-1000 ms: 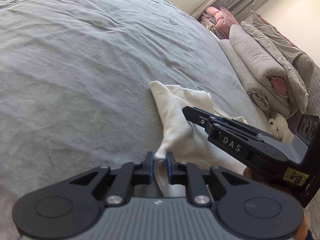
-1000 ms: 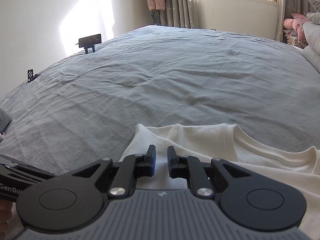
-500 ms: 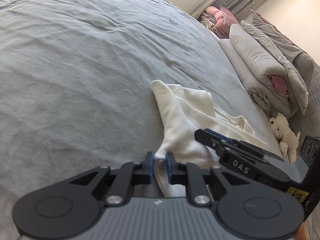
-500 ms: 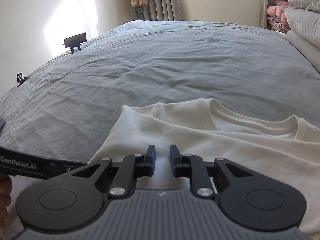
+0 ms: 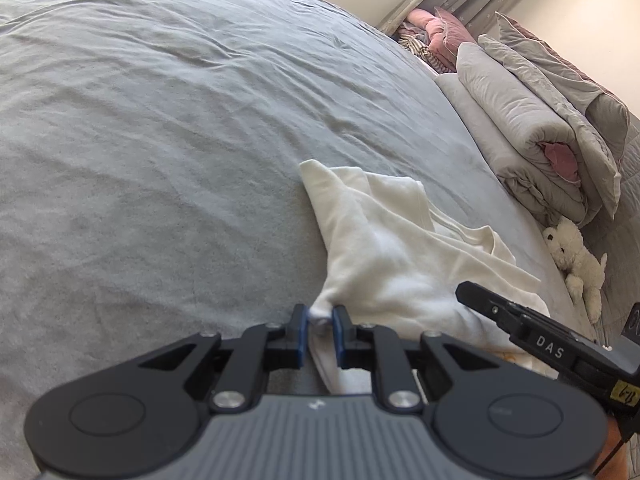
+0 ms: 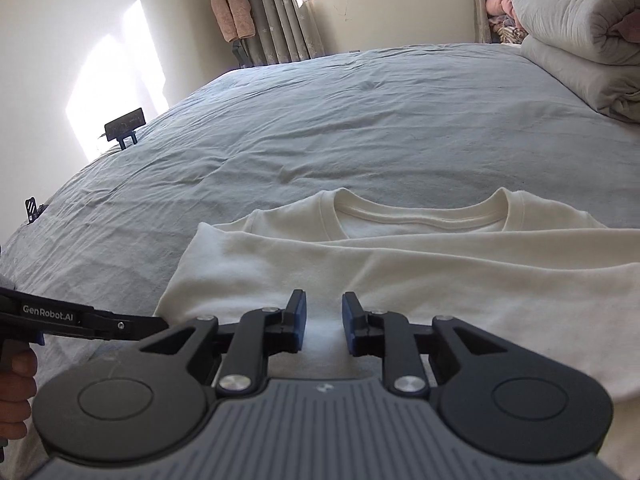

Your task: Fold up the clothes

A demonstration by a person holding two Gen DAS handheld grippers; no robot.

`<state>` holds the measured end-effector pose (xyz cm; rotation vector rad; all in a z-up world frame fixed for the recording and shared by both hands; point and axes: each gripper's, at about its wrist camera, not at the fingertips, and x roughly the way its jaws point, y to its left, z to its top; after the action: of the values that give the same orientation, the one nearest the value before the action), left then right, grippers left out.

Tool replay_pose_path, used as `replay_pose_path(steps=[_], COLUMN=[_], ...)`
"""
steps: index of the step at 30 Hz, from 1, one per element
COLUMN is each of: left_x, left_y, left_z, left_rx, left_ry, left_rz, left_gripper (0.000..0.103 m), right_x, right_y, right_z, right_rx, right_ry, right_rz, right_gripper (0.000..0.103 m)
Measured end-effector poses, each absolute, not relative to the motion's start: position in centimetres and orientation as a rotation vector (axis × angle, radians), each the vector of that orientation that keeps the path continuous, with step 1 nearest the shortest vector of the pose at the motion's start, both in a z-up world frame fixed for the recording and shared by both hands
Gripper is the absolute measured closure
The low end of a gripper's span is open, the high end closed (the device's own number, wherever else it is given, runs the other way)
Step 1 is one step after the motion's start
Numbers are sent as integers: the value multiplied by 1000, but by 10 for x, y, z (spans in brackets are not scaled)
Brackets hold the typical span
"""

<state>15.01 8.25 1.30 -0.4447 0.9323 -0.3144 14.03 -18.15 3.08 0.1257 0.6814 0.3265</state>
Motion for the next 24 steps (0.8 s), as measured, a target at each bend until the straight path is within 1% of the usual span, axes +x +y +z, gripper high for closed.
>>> replay_pose_path(steps=[3,7,12,16,19,20,21,24], left_x=[149,148,144,147,148,150,152,155], left_y=[83,83,86,72,58,59,59,69], left_z=[14,20,39,31,21,19,16,15], left_rx=[-445,-461,-481,-451,-335,-312,-294,-350], left_ry=[931,915,776,762,757,769,783,809], left_rz=[-314,-304,-331,-366,-338,-328,-319,-309], left_gripper=[87,86,86,85,82,71,71,72], right_x=[139,136,133,130,126,126,126,126], right_y=[-179,-174,-168,-163,-156,-155,-155,-154], right_z=[17,14,11,7,6,5,5,5], right_rx=[80,54,30,25,-22,-27,-31,-37], right_ry=[708,692,669,646,625,623,622,616], right_rz=[305,280,250,222,203,201,199,197], right_gripper=[78,78,77,76,76,76,76,76])
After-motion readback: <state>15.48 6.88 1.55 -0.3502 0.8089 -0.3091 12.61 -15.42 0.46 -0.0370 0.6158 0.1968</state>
